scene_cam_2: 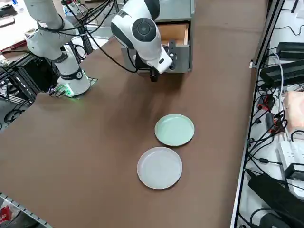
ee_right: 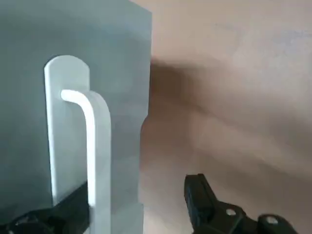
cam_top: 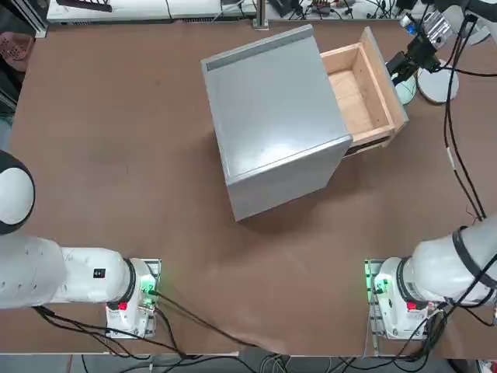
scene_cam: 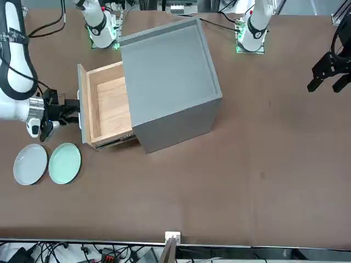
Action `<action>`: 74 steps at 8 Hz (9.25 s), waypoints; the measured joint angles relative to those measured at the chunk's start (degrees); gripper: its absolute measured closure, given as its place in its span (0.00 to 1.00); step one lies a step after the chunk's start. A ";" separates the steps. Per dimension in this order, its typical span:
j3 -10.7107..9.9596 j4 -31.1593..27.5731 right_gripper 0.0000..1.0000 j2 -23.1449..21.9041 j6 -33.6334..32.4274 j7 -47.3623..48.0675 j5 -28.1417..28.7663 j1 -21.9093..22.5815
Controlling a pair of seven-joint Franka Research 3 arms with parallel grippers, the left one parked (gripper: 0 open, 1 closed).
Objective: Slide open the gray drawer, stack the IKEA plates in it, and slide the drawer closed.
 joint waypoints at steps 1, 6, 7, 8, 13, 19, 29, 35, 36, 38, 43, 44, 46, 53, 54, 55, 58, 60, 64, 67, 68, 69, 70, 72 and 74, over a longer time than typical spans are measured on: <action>0.14 1.11 0.00 0.56 -1.18 -0.08 -0.21 -0.54; -1.62 15.32 0.00 3.24 -8.76 -1.96 -3.33 -8.14; -1.74 16.22 0.00 3.72 -8.98 -2.01 -3.46 -9.04; -1.81 16.27 0.00 4.66 -8.85 -1.88 -3.74 -9.88; -1.76 15.58 0.08 12.57 1.95 18.16 -3.90 -15.40; -1.32 3.42 0.19 15.21 28.76 35.84 -4.25 -12.44; -1.32 2.13 0.51 19.32 41.19 41.36 -6.37 -9.63; -1.51 3.38 1.00 19.34 40.83 41.99 -9.43 -9.72; -1.59 3.95 1.00 18.94 39.80 41.92 -9.49 -9.76; -1.68 5.58 1.00 15.62 33.71 41.66 -9.59 -10.13; -1.71 15.59 1.00 4.95 9.26 41.64 -9.63 -10.30; -1.73 16.84 1.00 2.80 5.42 41.64 -9.64 -10.36; -1.75 17.60 1.00 -3.35 -2.69 41.64 -9.64 -10.51; 0.86 12.21 1.00 -12.83 -13.65 41.07 -9.54 -0.40; 1.02 10.91 1.00 -12.93 -13.58 40.90 -9.60 2.09; 1.06 9.91 1.00 -13.21 -13.58 40.75 -9.66 3.92; 1.02 7.37 0.99 -13.72 -13.04 39.81 -10.34 7.24; 1.05 5.12 0.99 -13.65 -10.57 39.77 -11.64 10.80; 1.04 3.65 0.78 -12.25 -9.23 39.75 -11.79 14.10; 1.02 4.06 0.19 -11.22 -7.66 39.74 -11.93 15.70; 0.75 5.31 0.00 -11.27 -7.63 39.74 -12.30 15.69; 0.14 7.33 0.00 -11.35 -7.78 39.74 -14.28 15.56; -0.65 9.41 0.00 -11.45 -8.18 39.74 -17.40 14.96; -1.65 12.78 0.00 -11.43 -8.44 39.67 -20.54 9.79; -2.08 14.94 0.00 -9.51 -7.71 39.32 -20.71 1.28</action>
